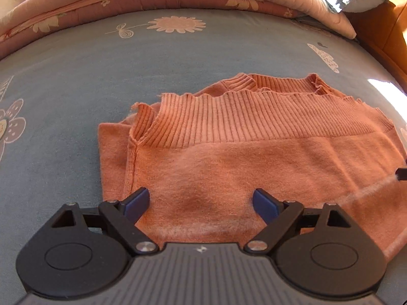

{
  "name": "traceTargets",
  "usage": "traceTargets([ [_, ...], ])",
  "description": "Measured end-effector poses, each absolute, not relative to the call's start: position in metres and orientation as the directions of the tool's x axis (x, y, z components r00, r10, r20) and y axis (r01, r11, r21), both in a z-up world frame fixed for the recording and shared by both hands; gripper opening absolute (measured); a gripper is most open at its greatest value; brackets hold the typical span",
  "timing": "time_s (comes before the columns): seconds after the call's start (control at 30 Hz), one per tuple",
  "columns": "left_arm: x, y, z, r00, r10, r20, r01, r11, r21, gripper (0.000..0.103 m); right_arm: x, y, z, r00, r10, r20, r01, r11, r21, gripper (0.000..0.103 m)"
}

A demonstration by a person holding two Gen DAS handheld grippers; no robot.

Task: Fold clothes
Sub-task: 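Lower both open grippers onto the side edge of the folded sweater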

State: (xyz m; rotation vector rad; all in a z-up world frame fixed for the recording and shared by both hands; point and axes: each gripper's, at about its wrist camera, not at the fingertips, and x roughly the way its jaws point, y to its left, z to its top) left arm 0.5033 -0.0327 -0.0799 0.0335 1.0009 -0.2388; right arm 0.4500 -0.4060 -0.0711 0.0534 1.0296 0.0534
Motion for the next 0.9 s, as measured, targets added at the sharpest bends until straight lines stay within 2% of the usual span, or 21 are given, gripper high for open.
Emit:
traceTargets([
  [0.17,0.524,-0.041,-0.064,0.529,-0.248,-0.812,0.269,0.956,-0.117,0.089,0.453,-0.407,-0.072,0.5,0.078,-0.863,0.018,0.995,0.1,0.088],
  [0.33,0.562,-0.055,-0.08,0.508,-0.17,-0.844,0.263,0.964,-0.036,0.089,0.454,-0.403,-0.074,0.492,0.073,-0.867,0.025,0.995,0.098,0.094],
  [0.43,0.574,-0.051,-0.087,0.482,-0.158,-0.862,0.238,0.97,-0.045,0.092,0.456,-0.402,-0.075,0.488,0.077,-0.869,0.018,0.995,0.098,0.097],
  [0.73,0.579,-0.05,-0.076,0.443,-0.143,-0.885,0.224,0.974,-0.045,0.092,0.458,-0.399,-0.078,0.48,0.083,-0.873,0.005,0.995,0.097,0.103],
  [0.9,0.573,-0.057,-0.066,0.426,-0.139,-0.894,0.226,0.973,-0.044,0.092,0.46,-0.398,-0.078,0.476,0.078,-0.876,0.012,0.995,0.094,0.103],
])
